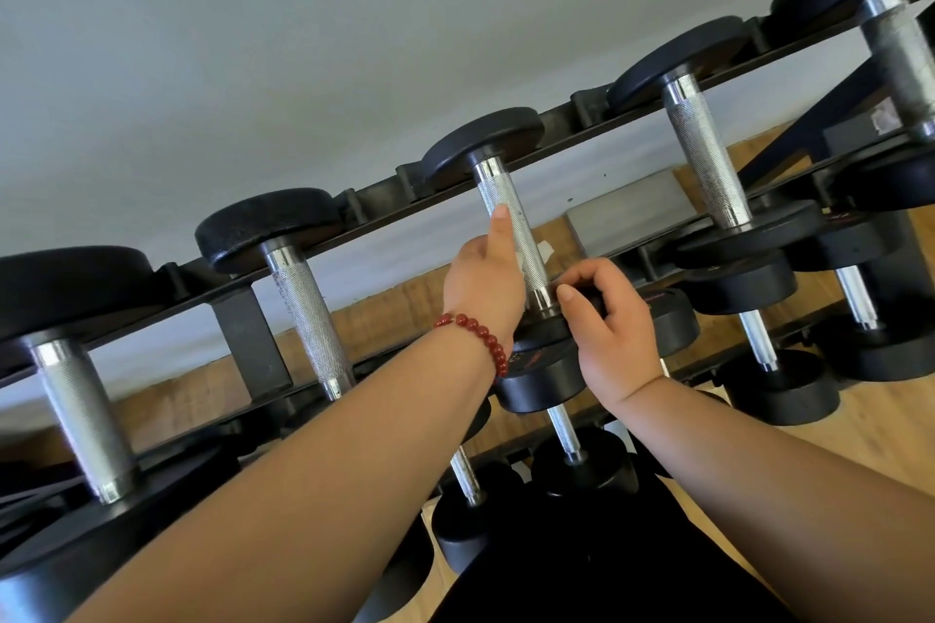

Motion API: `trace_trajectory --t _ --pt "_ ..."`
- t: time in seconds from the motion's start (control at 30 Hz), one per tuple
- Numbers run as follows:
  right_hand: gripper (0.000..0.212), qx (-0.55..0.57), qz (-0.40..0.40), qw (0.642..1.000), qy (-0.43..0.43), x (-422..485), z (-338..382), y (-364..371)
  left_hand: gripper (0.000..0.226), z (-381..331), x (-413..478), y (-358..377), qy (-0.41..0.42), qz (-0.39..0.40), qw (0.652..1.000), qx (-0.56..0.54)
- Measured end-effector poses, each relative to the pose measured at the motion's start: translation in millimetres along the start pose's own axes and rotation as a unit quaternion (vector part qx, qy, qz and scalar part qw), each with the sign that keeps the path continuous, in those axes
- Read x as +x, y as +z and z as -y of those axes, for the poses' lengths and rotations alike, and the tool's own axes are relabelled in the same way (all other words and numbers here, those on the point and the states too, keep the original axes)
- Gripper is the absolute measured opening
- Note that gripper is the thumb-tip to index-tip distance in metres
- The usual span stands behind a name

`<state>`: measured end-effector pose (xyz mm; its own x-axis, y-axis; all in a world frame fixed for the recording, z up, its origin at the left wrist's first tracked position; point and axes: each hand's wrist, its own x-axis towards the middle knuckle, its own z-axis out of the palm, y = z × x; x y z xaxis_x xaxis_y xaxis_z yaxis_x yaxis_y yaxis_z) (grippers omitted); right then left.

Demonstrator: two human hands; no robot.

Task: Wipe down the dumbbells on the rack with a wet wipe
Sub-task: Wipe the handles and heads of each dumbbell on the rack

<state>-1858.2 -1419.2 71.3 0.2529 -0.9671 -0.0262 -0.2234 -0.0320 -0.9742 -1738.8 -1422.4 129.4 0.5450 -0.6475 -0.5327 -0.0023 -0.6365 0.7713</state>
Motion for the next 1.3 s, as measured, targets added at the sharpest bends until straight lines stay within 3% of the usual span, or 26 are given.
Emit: trace_trajectory --t 0.1,0.3,0.43,0.63,0.93,1.17,1.3 --pt "0.035 -0.002 -0.002 1.000 0.002 -0.2 -0.1 0.6 0.062 -2.8 13.6 5.2 -0.022 0.031 0.999 -0.012" --pt "0.032 -0.006 -0.003 1.000 -0.002 0.1 -0.4 0.5 0.047 -11.9 39.0 10.5 -0.023 0.080 0.975 -0.208" --pt "0.030 -0.007 -0.002 1.000 -0.008 1.8 -2.3 -0.1 0.050 4.3 36.4 10.8 -0.009 0.108 0.980 -0.165" --pt "0.030 0.004 0.001 1.000 -0.005 2.1 -4.9 -0.3 0.035 -21.0 49.7 4.3 -0.045 0.085 0.956 -0.277" --pt "0.030 0.025 -0.004 1.000 0.001 3.1 -9.2 1.7 0.027 -18.0 49.6 -2.0 -0.127 0.143 0.942 -0.277" --pt "0.029 0.037 0.001 0.999 0.007 2.8 -10.2 2.1 0.037 -23.6 53.4 -2.3 -0.086 0.097 0.946 -0.297" --pt "0.031 0.035 0.008 0.999 0.009 1.9 -10.7 1.4 0.021 -37.0 56.5 -13.4 -0.088 0.162 0.937 -0.297"
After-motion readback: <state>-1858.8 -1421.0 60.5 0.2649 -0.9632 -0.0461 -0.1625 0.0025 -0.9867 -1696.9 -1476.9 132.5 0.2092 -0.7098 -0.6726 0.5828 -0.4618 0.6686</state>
